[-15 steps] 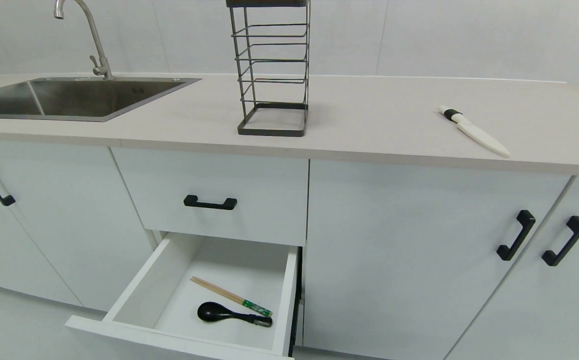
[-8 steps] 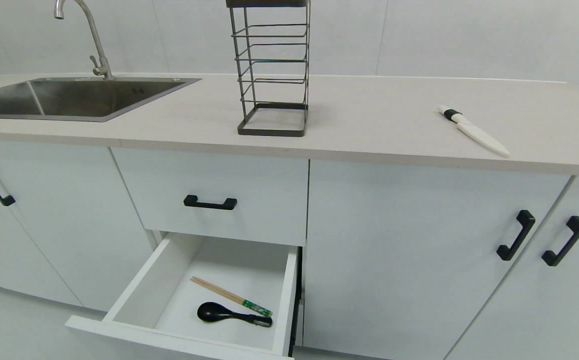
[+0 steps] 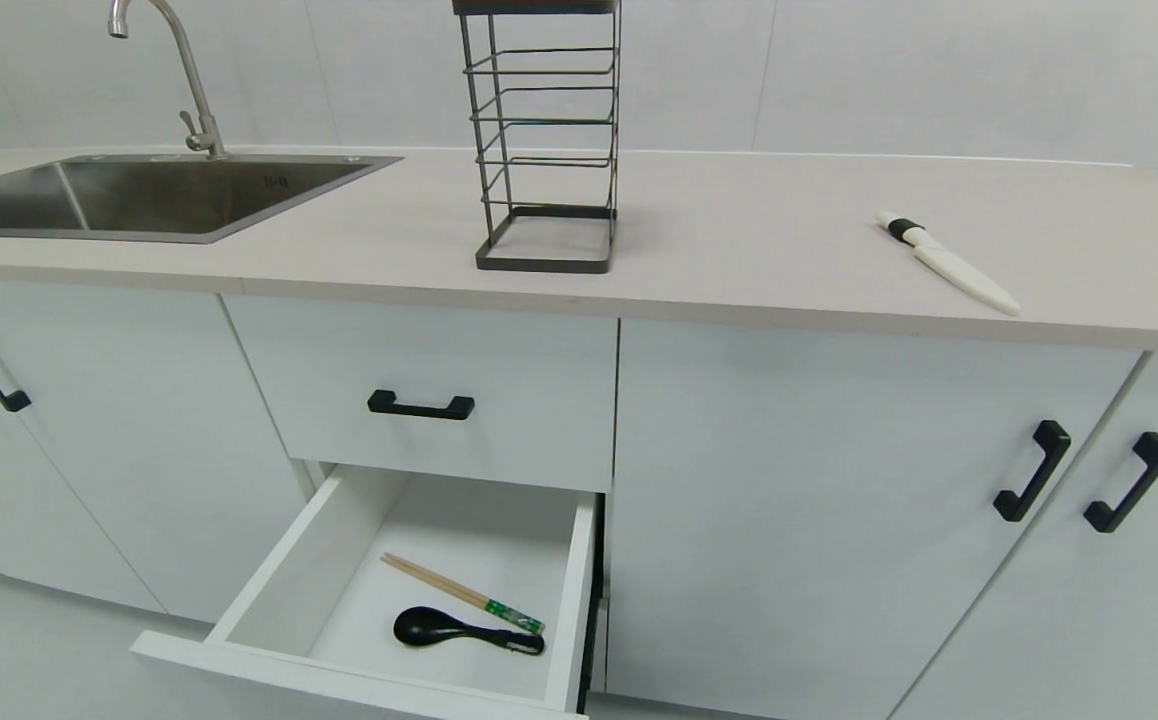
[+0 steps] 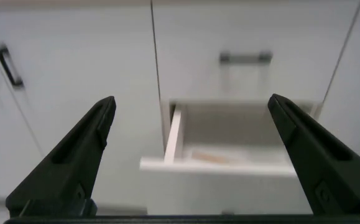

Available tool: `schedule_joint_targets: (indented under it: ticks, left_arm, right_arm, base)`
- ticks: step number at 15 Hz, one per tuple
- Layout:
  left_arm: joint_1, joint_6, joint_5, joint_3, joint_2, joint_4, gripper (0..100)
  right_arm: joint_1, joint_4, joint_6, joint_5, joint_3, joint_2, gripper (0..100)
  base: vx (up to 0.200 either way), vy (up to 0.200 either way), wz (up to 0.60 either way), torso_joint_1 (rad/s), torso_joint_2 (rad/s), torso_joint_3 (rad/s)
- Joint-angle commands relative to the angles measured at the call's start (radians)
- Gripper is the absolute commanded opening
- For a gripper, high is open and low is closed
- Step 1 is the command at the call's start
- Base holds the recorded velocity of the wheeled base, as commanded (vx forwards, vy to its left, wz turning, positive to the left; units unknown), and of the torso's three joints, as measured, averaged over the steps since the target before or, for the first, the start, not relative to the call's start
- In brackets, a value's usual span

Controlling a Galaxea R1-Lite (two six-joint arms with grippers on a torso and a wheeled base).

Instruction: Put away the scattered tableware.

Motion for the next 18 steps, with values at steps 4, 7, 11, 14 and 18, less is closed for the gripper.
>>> schedule_joint_targets:
  ticks: [4, 7, 11, 14, 18]
  left_arm:
    - [-0.003, -0.065, -0.063, -0.277, 0.127, -0.163, 100]
    - [-0.046, -0.084, -0.178, -0.277, 0.168, 0.033, 100]
    - [-0.081, -0.168, -0.339, -0.286, 0.463, 0.259, 100]
    - [-0.084, -0.156, -0.362, -0.288, 0.800, 0.242, 100]
    - [-0.179, -0.078, -0.290, -0.274, 1.060, 0.225, 100]
  right_arm:
    - [0.002, 0.001, 0.003, -0.015, 0.000, -0.002, 100]
    - [0.002, 0.000, 0.005, -0.014, 0.000, -0.002, 100]
    - [0.002, 0.000, 0.005, -0.012, 0.000, -0.002, 100]
    - [0.002, 0.000, 0.005, -0.012, 0.000, -0.002, 100]
    - [0.002, 0.000, 0.005, -0.012, 0.000, -0.002, 100]
  base:
    - [0.000, 0.000, 0.00, 0.000, 0.00, 0.000]
    - [0.000, 0.000, 0.00, 0.000, 0.00, 0.000]
    - [0.000, 0.000, 0.00, 0.000, 0.00, 0.000]
    - [0.000, 0.000, 0.00, 0.000, 0.00, 0.000]
    - [0.000, 0.000, 0.00, 0.000, 0.00, 0.000]
